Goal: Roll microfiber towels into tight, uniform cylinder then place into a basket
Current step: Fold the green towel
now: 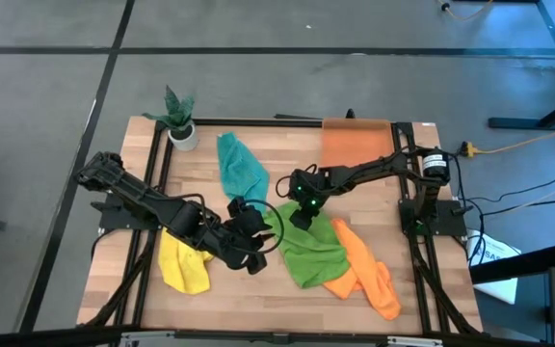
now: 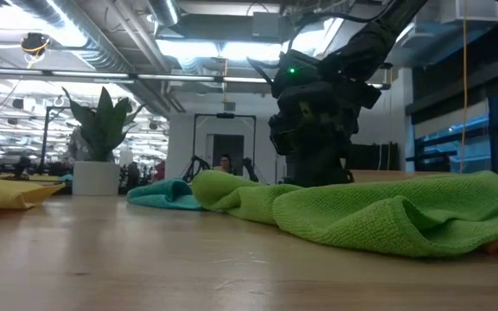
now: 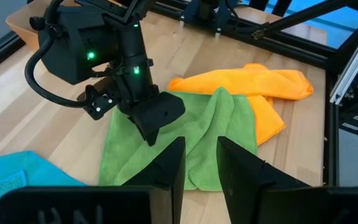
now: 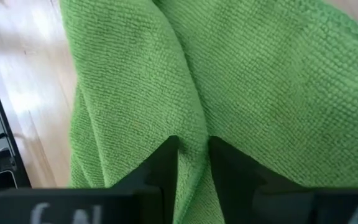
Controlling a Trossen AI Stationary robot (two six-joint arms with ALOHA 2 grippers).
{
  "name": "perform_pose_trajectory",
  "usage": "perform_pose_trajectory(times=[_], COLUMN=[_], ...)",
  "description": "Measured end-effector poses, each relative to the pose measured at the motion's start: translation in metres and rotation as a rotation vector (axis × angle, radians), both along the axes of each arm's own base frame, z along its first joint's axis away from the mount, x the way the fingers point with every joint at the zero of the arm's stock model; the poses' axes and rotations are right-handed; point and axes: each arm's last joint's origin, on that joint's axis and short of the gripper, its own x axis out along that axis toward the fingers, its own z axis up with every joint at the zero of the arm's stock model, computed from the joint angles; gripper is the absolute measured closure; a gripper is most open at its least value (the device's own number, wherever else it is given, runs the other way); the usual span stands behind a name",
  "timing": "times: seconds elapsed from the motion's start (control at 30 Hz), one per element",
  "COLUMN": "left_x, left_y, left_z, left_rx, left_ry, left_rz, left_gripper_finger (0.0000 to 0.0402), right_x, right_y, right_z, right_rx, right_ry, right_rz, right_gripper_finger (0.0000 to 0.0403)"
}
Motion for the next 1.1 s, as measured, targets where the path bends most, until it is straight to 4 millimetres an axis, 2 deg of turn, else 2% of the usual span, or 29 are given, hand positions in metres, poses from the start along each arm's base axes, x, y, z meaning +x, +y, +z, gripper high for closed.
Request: perform_pose_trajectory(times=[0.27, 0.43, 0.73, 0.97, 1.1], left_x=[0.0, 0.0, 0.0, 0.0, 0.0], left_y=[0.0, 0.0, 0.0, 0.0, 0.0], left_z=[0.0, 0.0, 0.0, 0.0, 0.0], left_rx=[0.0, 0.0, 0.005, 0.005, 0.005], left_ry=[0.0, 0.0, 0.002, 0.002, 0.002], left_rz=[0.0, 0.0, -0.004, -0.005, -0.005], left_gripper_finger=[0.0319, 0.0319, 0.0319, 0.0319, 0.0319], right_x=[0.0, -0.001, -0.016, -0.03, -0.031], right_y=[0.0, 0.0, -0.002, -0.005, -0.006], right_z=[0.0, 0.003, 0.035, 0.04, 0.039], right_rx=[-0.021, -0.029, -0.174, -0.319, -0.37], right_ry=[-0.02, -0.03, -0.019, 0.099, 0.112], right_rz=[0.038, 0.041, 0.01, -0.006, -0.002], right_gripper_finger=[0.0394, 0.0395, 0.04, 0.04, 0.04])
